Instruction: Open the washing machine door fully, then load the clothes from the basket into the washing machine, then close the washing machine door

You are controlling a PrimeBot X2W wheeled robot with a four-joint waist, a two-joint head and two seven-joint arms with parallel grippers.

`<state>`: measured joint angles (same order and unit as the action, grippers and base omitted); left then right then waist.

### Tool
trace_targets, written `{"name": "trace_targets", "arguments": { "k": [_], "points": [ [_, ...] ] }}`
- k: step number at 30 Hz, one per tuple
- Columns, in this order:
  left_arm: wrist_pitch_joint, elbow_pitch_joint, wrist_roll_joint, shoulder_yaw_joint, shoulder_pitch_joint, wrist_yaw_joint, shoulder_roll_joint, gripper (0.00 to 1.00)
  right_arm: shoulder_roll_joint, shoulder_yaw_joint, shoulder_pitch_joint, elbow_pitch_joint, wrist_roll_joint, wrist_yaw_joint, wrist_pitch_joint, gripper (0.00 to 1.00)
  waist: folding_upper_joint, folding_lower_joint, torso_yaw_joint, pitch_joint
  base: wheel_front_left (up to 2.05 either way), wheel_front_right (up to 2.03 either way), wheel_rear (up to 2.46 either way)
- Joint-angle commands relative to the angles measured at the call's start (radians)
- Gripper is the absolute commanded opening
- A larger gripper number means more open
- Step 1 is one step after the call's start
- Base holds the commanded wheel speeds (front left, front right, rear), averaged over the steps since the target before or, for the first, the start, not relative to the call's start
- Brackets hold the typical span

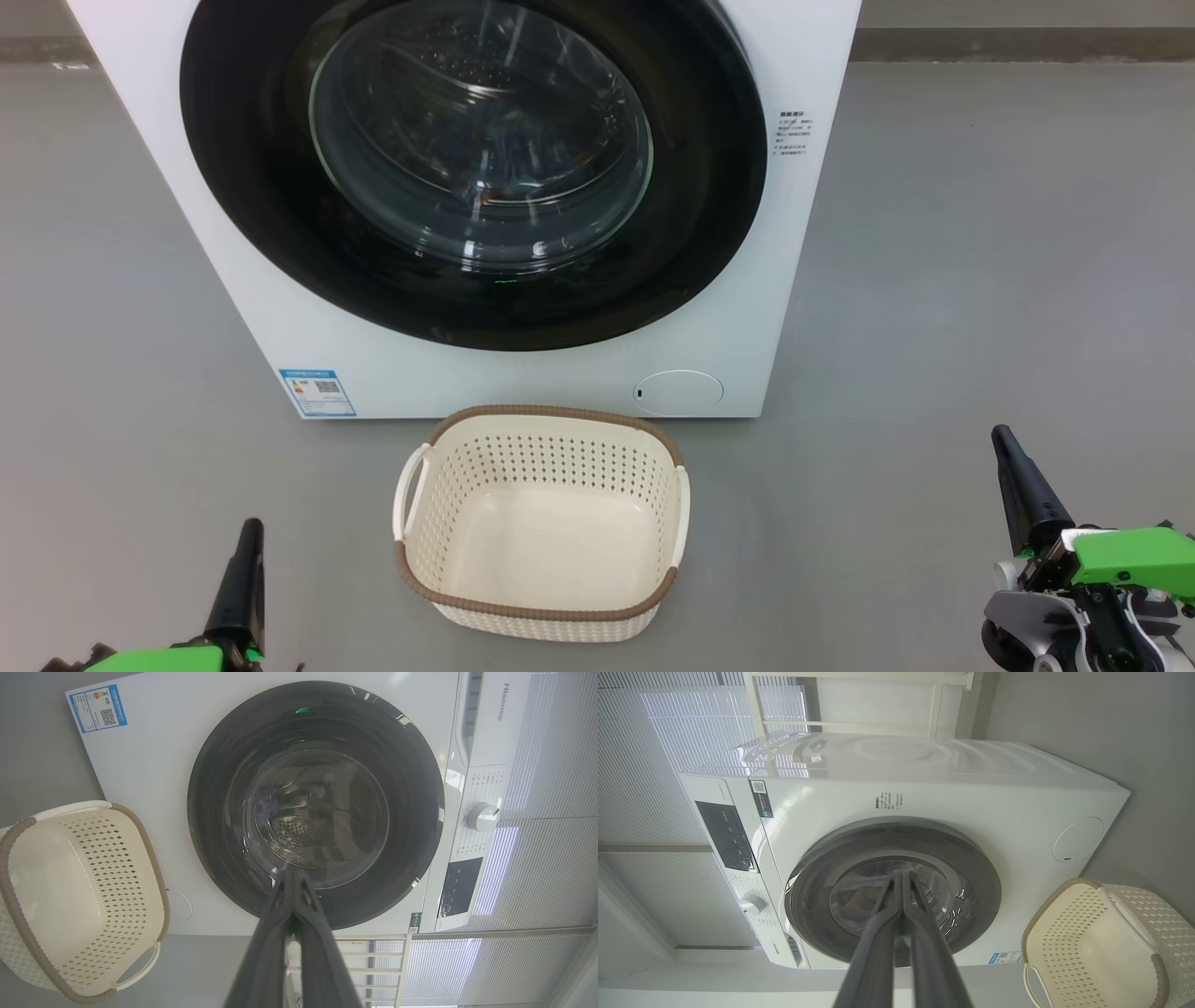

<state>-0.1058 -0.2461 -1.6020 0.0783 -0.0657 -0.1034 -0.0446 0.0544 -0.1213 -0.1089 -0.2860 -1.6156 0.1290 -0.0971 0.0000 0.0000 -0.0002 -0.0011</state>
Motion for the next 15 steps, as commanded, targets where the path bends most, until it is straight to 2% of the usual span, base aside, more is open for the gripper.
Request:
{"name": "trace_targets", "arguments": {
  "k": [1, 15],
  "points": [
    [-0.004, 0.031, -0.009, 0.033, -0.044, 0.005, -0.009, 0.00, 0.007, 0.021, -0.012, 0.031, -0.005, 0.002, -0.005, 0.00, 0.0000, 0.0000, 0.000, 0.000, 0.00, 0.00, 0.00],
    [-0.005, 0.031, -0.009, 0.034, -0.044, 0.005, -0.008, 0.00, 0.008, 0.021, -0.012, 0.031, -0.005, 0.002, -0.005, 0.00, 0.0000, 0.0000, 0.000, 0.000, 0.00, 0.00, 0.00]
  ]
}}
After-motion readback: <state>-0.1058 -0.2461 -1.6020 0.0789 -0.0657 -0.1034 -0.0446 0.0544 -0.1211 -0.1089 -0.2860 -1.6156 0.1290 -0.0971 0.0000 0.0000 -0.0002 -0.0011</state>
